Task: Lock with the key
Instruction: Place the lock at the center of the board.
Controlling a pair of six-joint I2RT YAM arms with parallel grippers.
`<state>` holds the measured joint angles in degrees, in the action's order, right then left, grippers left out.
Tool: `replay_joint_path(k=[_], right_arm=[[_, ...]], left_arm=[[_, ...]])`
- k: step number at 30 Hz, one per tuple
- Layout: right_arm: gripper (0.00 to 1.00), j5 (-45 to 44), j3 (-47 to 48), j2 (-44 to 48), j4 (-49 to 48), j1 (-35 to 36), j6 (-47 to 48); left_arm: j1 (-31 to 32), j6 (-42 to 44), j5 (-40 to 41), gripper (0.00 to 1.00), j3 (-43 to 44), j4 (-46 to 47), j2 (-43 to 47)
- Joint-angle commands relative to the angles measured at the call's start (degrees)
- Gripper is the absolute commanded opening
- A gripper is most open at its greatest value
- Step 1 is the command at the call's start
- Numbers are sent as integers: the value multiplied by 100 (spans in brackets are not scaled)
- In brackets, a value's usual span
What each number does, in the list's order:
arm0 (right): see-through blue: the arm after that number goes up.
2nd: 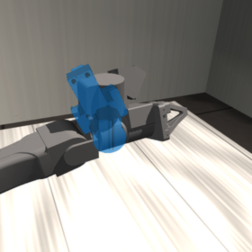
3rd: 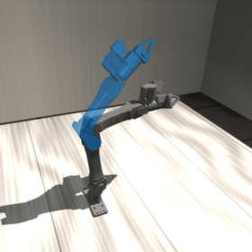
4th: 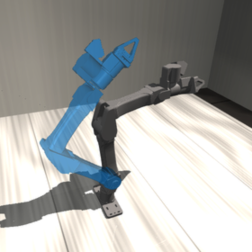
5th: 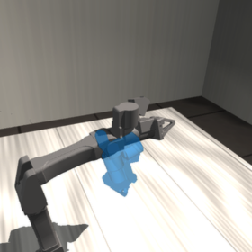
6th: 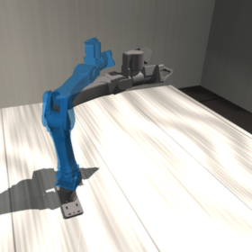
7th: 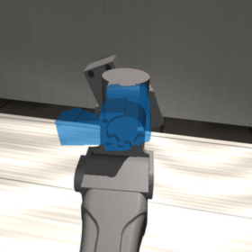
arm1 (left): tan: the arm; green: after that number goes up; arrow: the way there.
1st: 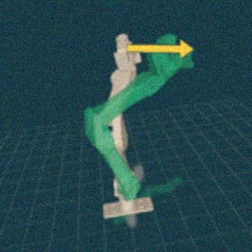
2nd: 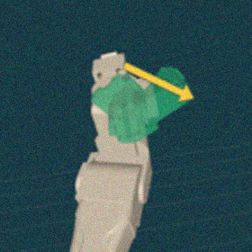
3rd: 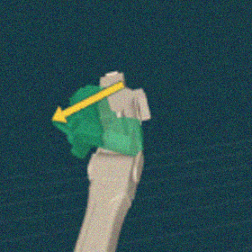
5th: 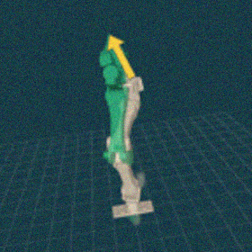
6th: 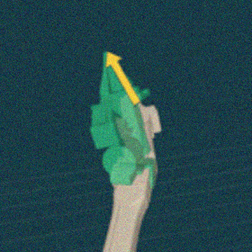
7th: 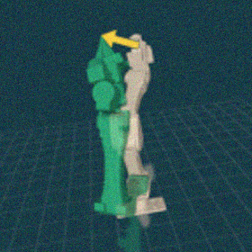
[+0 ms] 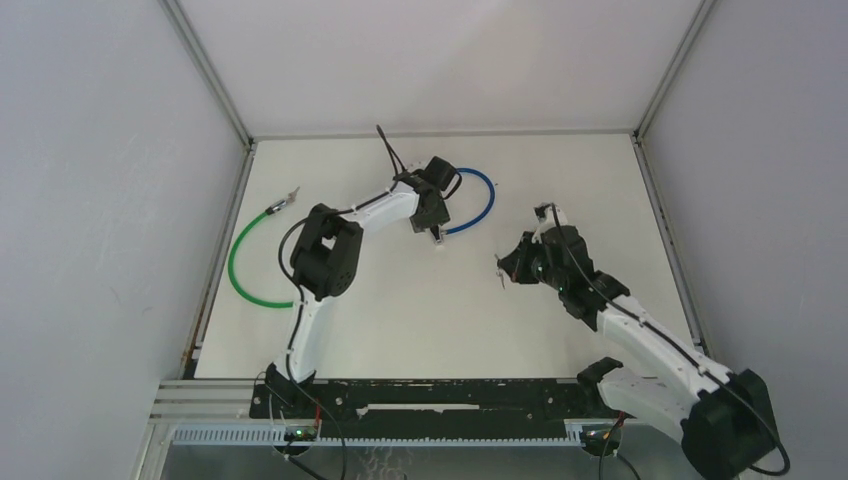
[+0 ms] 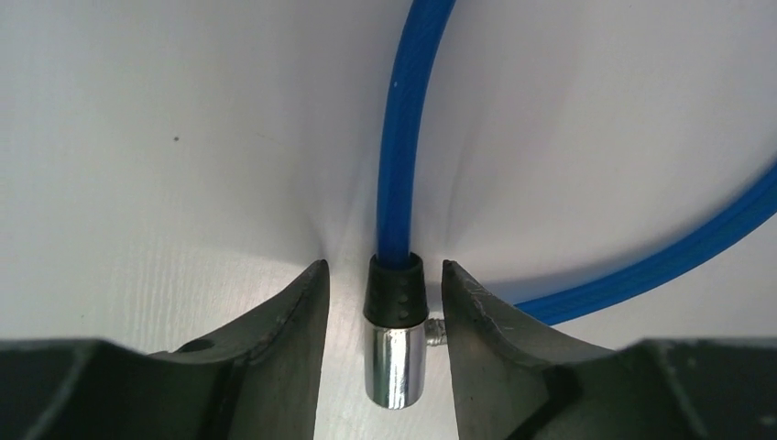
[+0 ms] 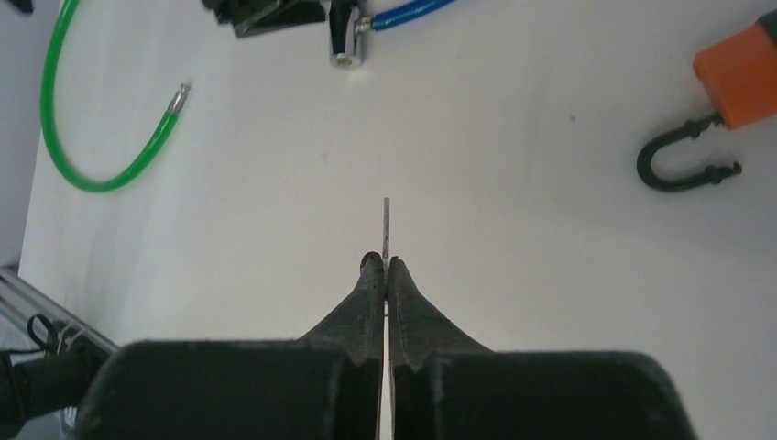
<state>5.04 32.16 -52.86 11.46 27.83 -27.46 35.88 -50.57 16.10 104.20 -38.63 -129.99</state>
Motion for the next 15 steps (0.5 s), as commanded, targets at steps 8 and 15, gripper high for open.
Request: replay_joint_path(k=[8,15], right_arm=[[0,61,2016,-2701,-1521,-453,-206],[0,222,3677,-4627,-1857,-504,-242]], left_arm=[[37,374,770,51,-550,-21,2248],[-282,711,1444,58,-2583,78,4506]])
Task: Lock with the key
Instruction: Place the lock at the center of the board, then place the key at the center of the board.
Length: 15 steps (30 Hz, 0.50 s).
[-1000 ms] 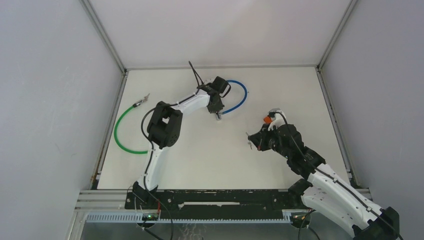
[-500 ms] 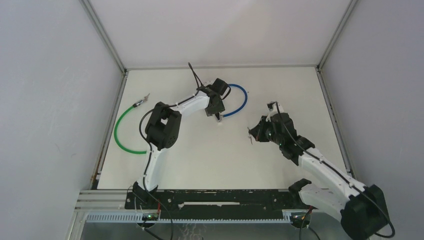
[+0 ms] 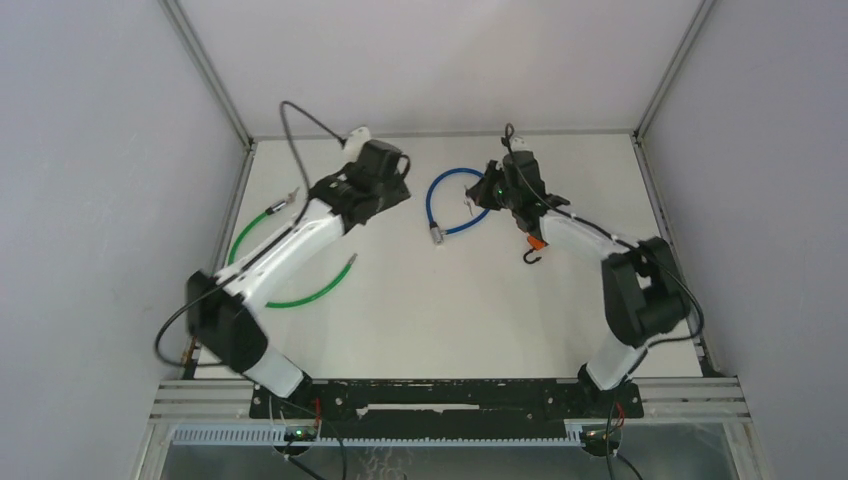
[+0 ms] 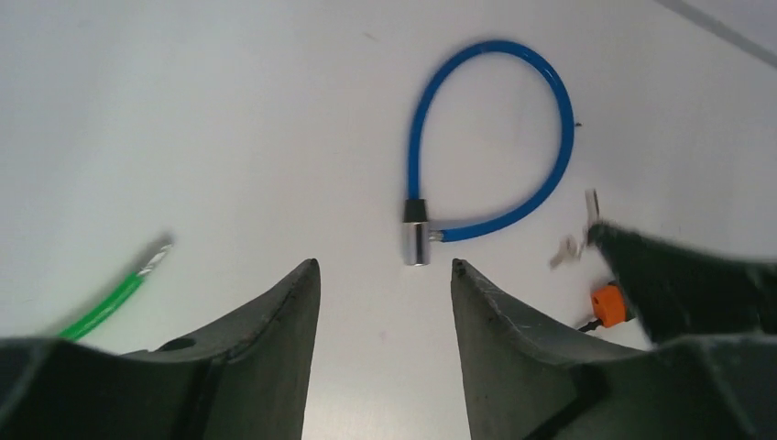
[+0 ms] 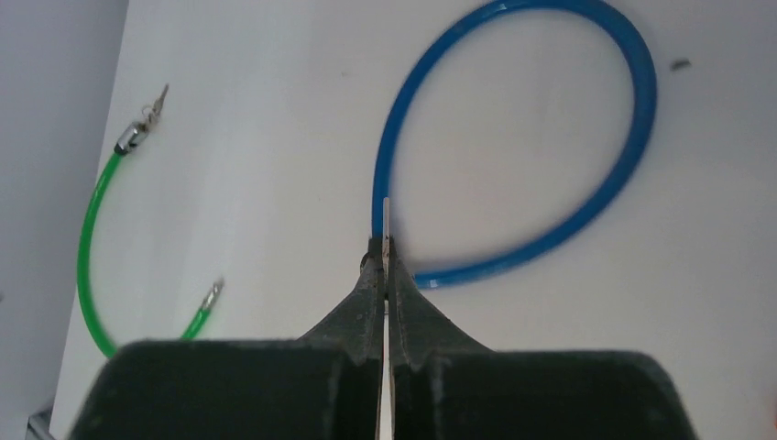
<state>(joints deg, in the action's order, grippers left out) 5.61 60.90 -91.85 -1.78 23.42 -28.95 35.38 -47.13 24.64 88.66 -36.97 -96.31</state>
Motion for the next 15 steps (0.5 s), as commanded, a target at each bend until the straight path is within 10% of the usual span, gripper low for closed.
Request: replay_joint_path(k=[1,6,10,15], right_arm=[[0,187,1042,-1016,-518,-51,-75],[0,274,2231,-2234,-47,-45,-37],[29,120,2662,-2695,148,1,69],[40,-313,2910,-2712,485,29,284]], left_arm=[[-336,473,563,58,-1334,-99,1424],[-973,532,571,60,-2560,-676,2641],[-1573,57,713,65,-3317,-1387,3390],[-2527,1,192,76,-4254,-1244,4046]])
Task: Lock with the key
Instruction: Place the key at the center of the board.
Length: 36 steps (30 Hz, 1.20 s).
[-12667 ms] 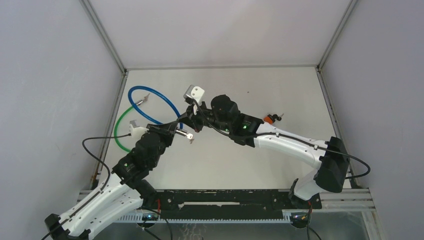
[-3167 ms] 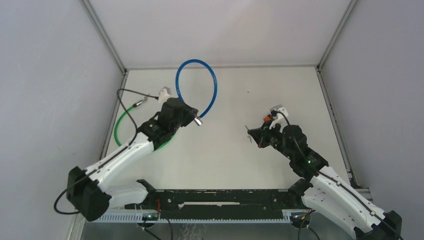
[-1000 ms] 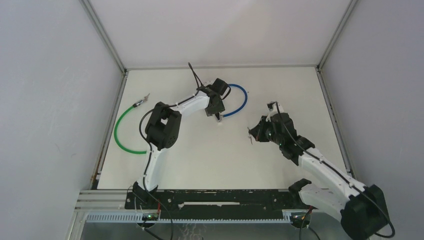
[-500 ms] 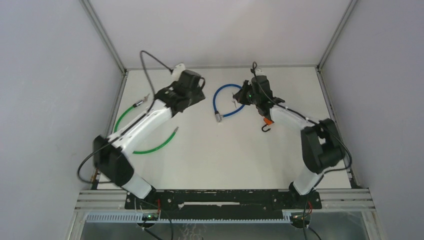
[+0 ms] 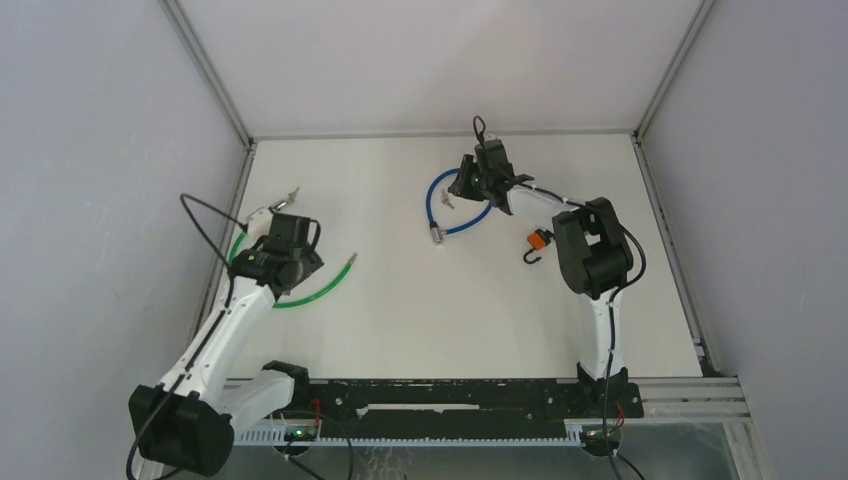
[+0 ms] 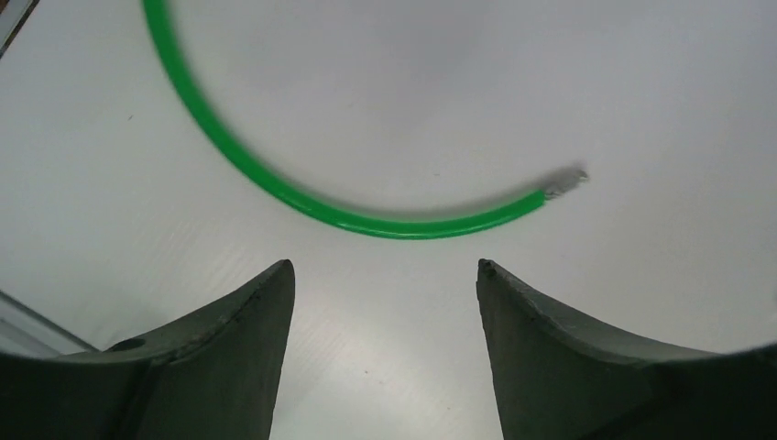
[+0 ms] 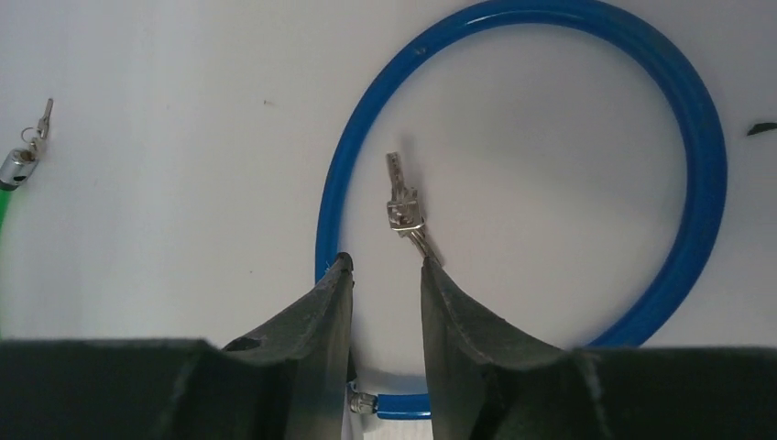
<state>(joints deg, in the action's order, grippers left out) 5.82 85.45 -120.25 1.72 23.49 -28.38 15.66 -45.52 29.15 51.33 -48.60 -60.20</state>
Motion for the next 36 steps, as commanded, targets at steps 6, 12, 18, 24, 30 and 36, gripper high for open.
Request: replay_joint_path(k=[6,12,18,24,30,36], right_arm=[[48,-288,-131,984,-25,60,348],[56,-262,-1305,2130,-335,465,438],[56,0,-1944,2711,-431,719,407],[56,-29,-2275,3038,-356,880,459],[55,-36,-2482,3177,-320,931,375],[54,6,-2566,3170,-345,938,362]], left_arm=[[-1389,-983,6,85,-1018,-348,794],[-1934,-2126,119,93,-1542,-538,640],[-2722,-1799,-326,90,-2091,977,189],[-2808,-1594,-574,87,-1950,1606,-524],[-2811,-1745,-421,86,-1797,1625,-700],[-2826,-1573,-338,86,-1417,1777,-1695]])
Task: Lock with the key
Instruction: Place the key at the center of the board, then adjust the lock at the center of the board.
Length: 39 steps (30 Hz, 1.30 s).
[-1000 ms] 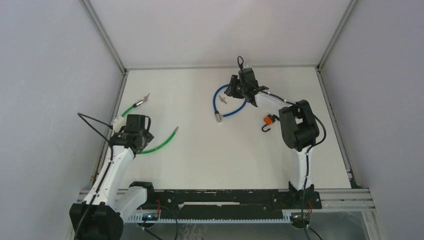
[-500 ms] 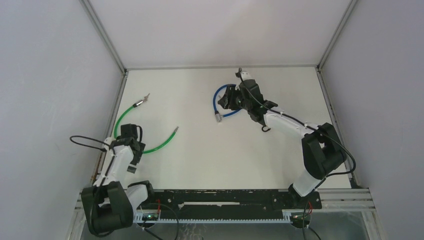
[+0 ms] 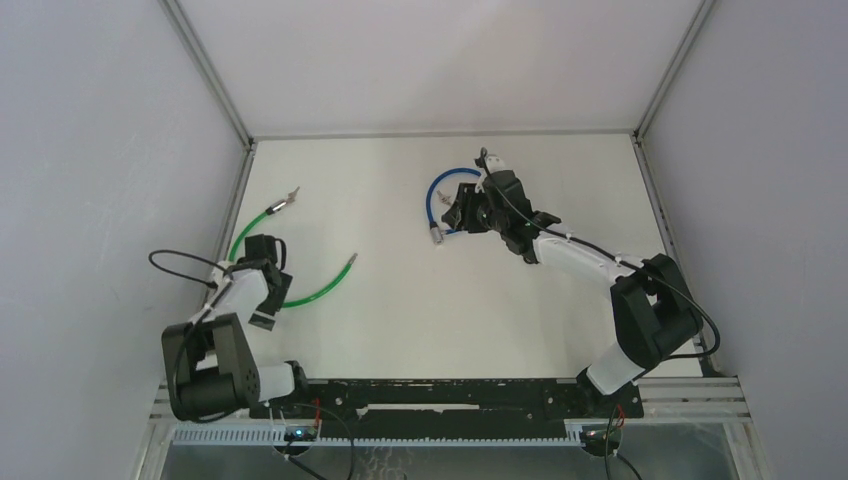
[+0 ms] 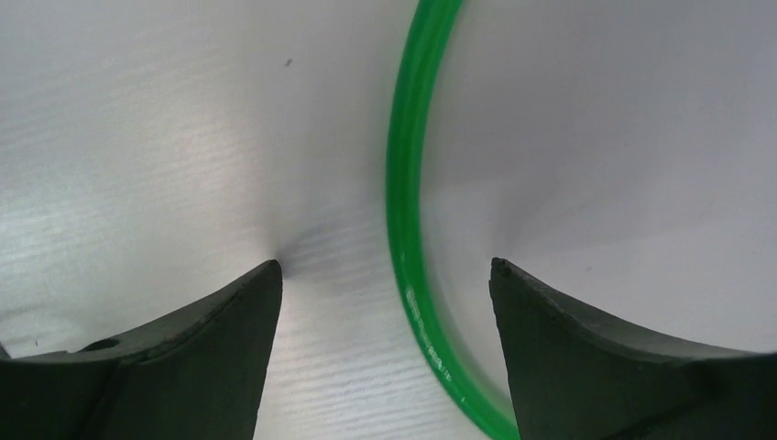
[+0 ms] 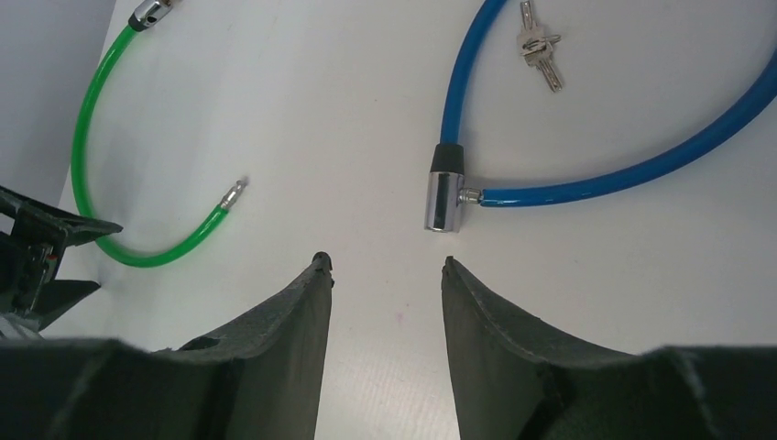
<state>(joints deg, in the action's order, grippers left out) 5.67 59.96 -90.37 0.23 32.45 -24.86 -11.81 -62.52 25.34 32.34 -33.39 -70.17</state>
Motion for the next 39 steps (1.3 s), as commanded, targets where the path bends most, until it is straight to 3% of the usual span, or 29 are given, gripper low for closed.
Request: replay_joint_path(k=[1,4,6,12,19,23,26,31,39], right_arm=[[54,22,-23,180,-191,35,22],[54,15,-98,228,-214,38,8],[54,4,-157,302,-212,24,-17],[54,37,-311,498,-295,-61,-95],[53,47,-457,802,-354,-142,-131],[53,174,-477,939,-350,-192,-155],[53,425,-477,970,-416,-184,-149],[53,423,-477,1095,-286,-4,-90],[53,390,-477,1115,-292,79,-88]], left_arm=[[-76,176,-103,86,589,286,-955],[-85,337,-469,86,912,211,-1500],[-93,326,-501,80,985,133,-1482],[-94,351,-457,36,809,73,-1204],[-31,591,-805,2,566,54,-825],[377,810,-880,0,515,-121,-417],[765,720,-340,0,448,-375,68],[841,456,318,0,452,-1033,1108],[913,557,-286,0,89,-945,1921]])
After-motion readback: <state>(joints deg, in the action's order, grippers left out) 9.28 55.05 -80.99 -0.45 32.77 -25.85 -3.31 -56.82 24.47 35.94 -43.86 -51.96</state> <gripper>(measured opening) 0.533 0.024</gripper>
